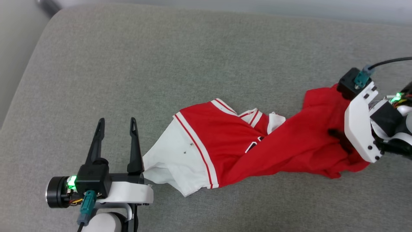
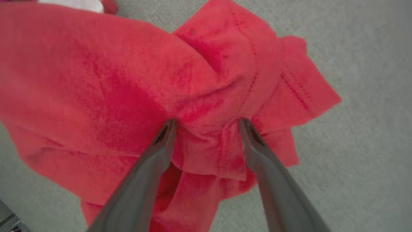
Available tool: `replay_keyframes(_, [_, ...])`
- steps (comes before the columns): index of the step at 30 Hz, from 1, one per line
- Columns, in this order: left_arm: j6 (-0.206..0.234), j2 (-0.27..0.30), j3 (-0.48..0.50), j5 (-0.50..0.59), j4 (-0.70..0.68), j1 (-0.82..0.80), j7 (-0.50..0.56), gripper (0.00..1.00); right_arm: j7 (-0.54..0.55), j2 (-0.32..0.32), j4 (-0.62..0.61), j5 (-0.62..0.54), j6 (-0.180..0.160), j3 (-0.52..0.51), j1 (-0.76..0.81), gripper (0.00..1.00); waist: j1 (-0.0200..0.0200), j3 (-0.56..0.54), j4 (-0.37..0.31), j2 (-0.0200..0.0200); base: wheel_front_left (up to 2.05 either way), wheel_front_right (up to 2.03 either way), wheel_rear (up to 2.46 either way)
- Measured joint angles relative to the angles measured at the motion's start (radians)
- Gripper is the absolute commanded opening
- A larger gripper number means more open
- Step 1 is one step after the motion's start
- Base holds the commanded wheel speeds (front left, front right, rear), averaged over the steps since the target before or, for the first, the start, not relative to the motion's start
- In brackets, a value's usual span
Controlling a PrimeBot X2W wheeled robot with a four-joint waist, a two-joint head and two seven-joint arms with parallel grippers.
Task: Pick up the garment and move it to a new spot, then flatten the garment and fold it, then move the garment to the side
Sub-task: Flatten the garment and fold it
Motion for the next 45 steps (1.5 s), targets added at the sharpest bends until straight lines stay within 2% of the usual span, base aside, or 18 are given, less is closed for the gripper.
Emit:
replay_keyframes(11, [-0.119,-0.128,0.126,0.105,0.038,0.017,0.0,1.0,-0.005,-0.004,0.063,0.106,0.0,0.128,-0.028,1.0,0.0,0.047,0.03,0.0,0.0,0.0,0.0])
replay_keyframes(12, [-0.128,-0.135,0.133,0.112,0.043,0.022,0.0,1.0,-0.011,-0.004,0.067,0.108,0.0,0.138,-0.033,0.79,0.0,0.043,0.029,0.0,0.0,0.0,0.0])
replay_keyframes(13, [-0.136,-0.141,0.142,0.119,0.047,0.027,0.0,1.0,-0.02,-0.002,0.071,0.11,0.0,0.147,-0.038,0.01,0.0,0.038,0.028,0.0,0.0,0.0,0.0])
replay_keyframes(18, [-0.166,-0.169,0.188,0.15,0.068,0.058,0.0,1.0,-0.087,0.015,0.089,0.123,0.0,0.179,-0.059,0.0,0.0,0.002,0.015,0.0,0.0,0.0,0.0])
replay_keyframes(22, [-0.188,-0.185,0.216,0.171,0.084,0.093,0.0,1.0,-0.156,0.002,0.067,0.112,0.0,0.192,-0.112,0.0,0.0,-0.045,-0.002,0.0,0.0,0.0,0.0])
replay_keyframes(27, [-0.205,-0.193,0.249,0.185,0.092,0.145,0.0,1.0,-0.223,-0.067,-0.032,0.099,0.0,0.22,-0.136,0.0,0.0,-0.112,-0.031,0.0,0.0,0.0,0.0])
replay_keyframes(31, [-0.214,-0.199,0.272,0.195,0.096,0.182,0.0,1.0,-0.244,-0.16,-0.17,0.081,0.0,0.241,-0.121,0.0,0.0,-0.16,-0.058,0.0,0.0,0.0,0.0])
replay_keyframes(35, [-0.223,-0.208,0.29,0.206,0.096,0.218,0.0,1.0,-0.247,-0.253,-0.318,0.087,0.0,0.254,-0.004,0.0,-0.0001,-0.202,-0.086,0.0,0.0,0.0,0.0])
replay_keyframes(39, [-0.232,-0.218,0.304,0.212,0.094,0.245,0.0,1.0,-0.281,-0.307,-0.383,0.107,0.0,0.257,0.161,0.0,-0.0002,-0.226,-0.117,0.0,0.0,0.0,0.0])
replay_keyframes(42, [-0.24,-0.223,0.312,0.221,0.094,0.251,0.0,1.0,-0.323,-0.314,-0.365,0.106,0.0,0.259,0.295,0.0,-0.0002,-0.235,-0.132,0.0,0.0,0.0,0.0])
replay_keyframes(45, [-0.246,-0.226,0.318,0.229,0.095,0.252,0.0,1.0,-0.37,-0.277,-0.302,0.124,0.0,0.258,0.422,0.0,-0.0002,-0.234,-0.137,0.0,0.0,0.0,0.0])
